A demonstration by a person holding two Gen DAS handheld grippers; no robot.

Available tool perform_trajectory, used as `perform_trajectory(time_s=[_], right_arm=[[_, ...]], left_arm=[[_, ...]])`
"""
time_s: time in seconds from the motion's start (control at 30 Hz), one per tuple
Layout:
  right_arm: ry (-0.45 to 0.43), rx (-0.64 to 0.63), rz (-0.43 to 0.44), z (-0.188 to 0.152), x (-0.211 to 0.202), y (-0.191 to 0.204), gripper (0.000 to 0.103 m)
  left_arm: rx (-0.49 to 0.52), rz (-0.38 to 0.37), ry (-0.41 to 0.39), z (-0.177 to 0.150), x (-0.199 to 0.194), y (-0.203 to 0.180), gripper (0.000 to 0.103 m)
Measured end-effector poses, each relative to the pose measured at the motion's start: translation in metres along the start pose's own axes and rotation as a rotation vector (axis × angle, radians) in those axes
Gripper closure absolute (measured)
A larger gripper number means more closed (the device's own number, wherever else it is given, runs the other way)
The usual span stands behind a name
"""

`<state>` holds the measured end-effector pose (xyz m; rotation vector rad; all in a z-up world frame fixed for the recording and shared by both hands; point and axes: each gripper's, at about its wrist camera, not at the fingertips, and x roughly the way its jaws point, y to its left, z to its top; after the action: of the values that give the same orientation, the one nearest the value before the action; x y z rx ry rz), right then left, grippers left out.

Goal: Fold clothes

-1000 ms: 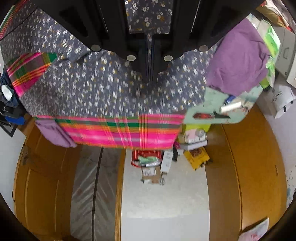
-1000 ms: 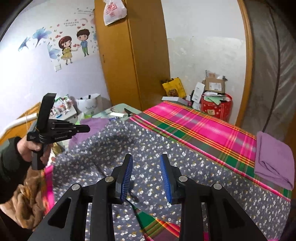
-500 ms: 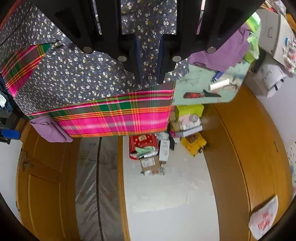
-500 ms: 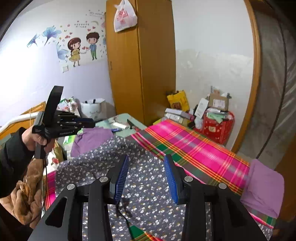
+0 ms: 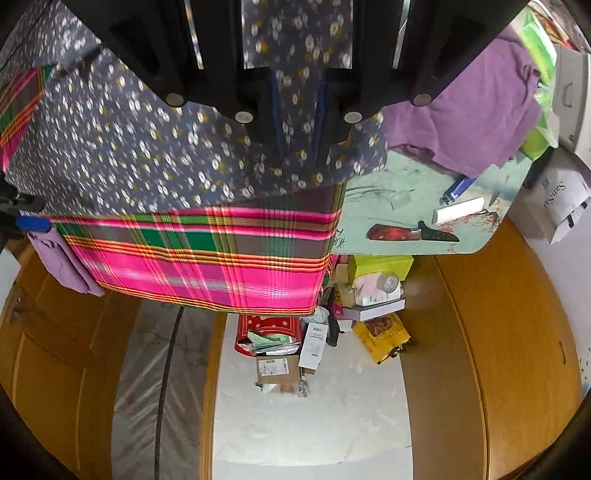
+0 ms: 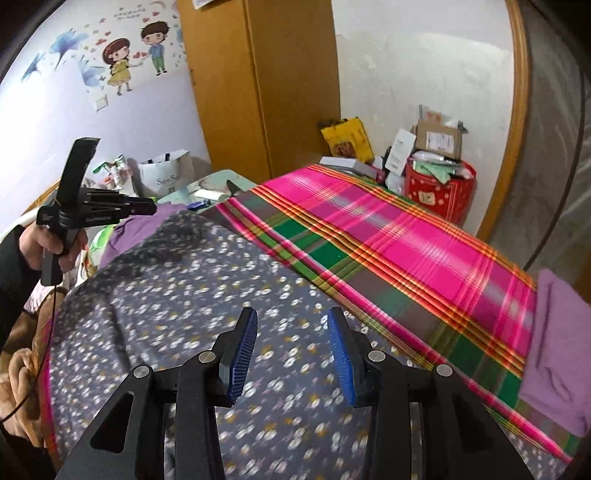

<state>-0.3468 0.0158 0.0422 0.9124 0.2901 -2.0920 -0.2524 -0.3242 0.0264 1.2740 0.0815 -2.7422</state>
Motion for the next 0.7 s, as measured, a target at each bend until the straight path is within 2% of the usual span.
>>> perform_trajectory(time_s=[0.2,0.37,0.7], right_arm=[[0.048,-0.065,0.023,0.006,0.032,-0.010,0.062],[0.096,-0.110,0.075,0.002,0.051,-0.017,0.062],[0.149,-0.129,0.105,0.000,0.085,-0.029,0.062]], left_arm=[[0.103,-0.030,0.027,0.013,0.033,-0.012,0.087],[0.183,-0.081,0.041,0.017,0.046,-0.019,0.076],[0.279,-0.137,0.053,0.017,0.070,-0.036,0.075]])
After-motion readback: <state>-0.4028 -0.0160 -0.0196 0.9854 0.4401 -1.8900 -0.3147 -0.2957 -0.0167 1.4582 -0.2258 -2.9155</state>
